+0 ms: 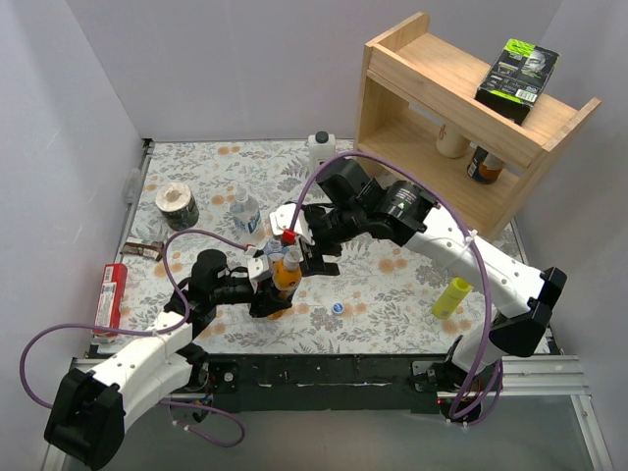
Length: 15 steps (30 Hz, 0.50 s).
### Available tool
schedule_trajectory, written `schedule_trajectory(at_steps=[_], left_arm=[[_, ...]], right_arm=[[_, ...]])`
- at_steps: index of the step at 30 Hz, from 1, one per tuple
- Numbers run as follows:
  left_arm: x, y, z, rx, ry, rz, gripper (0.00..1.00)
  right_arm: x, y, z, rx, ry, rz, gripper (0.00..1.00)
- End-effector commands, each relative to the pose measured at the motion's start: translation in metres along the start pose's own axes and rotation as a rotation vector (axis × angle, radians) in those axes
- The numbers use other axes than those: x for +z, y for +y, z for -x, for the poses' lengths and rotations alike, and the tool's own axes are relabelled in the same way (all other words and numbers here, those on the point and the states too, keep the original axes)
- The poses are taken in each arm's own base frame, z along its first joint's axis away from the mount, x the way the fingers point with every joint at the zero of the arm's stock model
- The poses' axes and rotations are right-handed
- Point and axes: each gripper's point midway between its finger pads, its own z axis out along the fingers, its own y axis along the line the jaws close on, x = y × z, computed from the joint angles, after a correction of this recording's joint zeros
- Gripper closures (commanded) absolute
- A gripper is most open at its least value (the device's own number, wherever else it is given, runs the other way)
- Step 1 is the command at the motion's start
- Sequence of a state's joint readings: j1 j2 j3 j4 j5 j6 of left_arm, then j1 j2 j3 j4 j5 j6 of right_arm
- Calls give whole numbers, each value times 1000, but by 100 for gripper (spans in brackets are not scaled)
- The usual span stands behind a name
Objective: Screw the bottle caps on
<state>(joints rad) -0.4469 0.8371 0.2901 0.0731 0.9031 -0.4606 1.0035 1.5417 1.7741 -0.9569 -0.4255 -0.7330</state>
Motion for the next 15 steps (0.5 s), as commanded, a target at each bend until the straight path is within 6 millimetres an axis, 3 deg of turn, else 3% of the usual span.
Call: schedule_trajectory(at_steps=[1,15], left_arm=[[0,-1,18,50,-25,-24,100],[0,7,23,15,-44,27,100]], right_arm=[[14,7,23,-72,-109,54,10],[19,30,6,-70,-50,151,12]])
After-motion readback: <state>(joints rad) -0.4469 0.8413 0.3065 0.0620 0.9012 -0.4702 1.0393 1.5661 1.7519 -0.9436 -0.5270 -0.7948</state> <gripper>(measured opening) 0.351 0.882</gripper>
